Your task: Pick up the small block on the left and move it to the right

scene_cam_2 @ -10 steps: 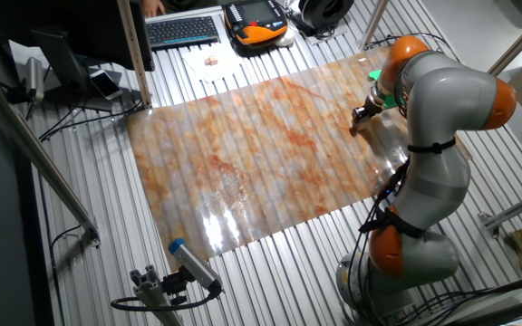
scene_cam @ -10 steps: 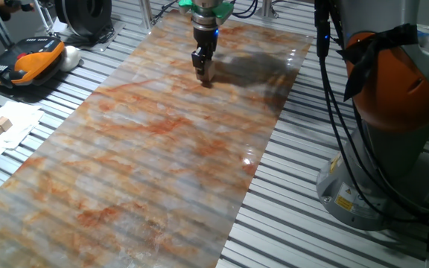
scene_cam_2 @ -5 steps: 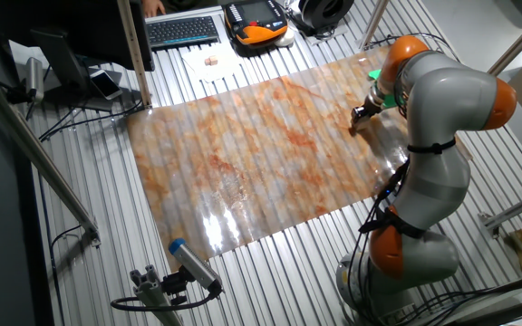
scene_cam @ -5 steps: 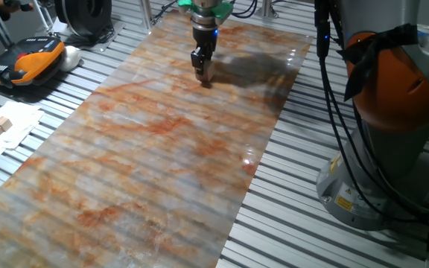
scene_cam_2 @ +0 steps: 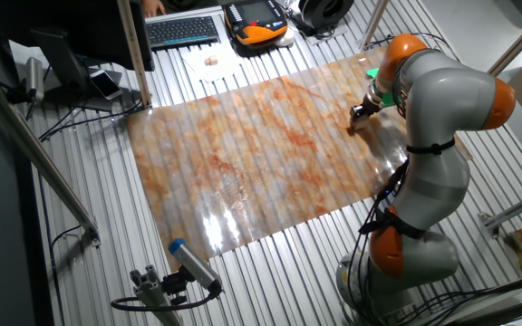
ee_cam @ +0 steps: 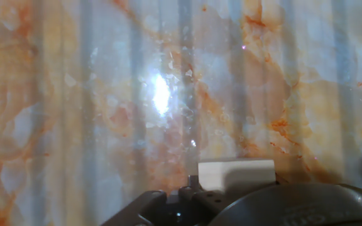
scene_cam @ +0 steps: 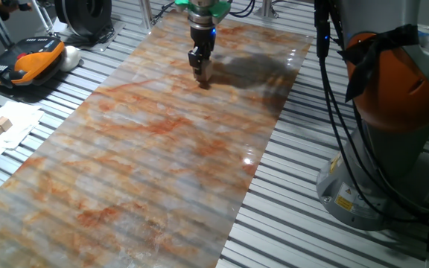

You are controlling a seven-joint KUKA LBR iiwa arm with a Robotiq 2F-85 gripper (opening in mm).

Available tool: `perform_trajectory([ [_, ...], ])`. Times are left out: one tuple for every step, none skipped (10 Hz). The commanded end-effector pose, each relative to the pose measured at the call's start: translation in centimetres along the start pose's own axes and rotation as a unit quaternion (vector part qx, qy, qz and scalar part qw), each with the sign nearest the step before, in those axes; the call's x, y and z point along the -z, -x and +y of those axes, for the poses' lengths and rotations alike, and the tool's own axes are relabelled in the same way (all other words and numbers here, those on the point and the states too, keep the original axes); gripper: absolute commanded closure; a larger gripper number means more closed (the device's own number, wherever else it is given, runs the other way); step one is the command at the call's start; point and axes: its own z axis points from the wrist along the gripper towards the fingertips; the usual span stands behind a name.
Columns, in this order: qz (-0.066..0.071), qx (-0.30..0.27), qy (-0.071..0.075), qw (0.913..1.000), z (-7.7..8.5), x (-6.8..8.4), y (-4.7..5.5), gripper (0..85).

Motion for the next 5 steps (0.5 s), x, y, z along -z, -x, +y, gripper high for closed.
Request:
perform_trajectory([
  [0.001, -0.002, -0.001, 1.0000, 0.2, 0.1, 0.1, 85.0],
  [0.001, -0.006, 0.002, 1.0000, 0.5, 0.4, 0.1, 85.0],
  [0.002, -0.011, 0.005, 0.9999, 0.8, 0.7, 0.2, 85.0],
  [0.003, -0.018, 0.009, 0.9998, 1.3, 1.3, 0.3, 85.0],
  [0.006, -0.022, 0.011, 0.9997, 1.8, 2.1, 0.4, 85.0],
])
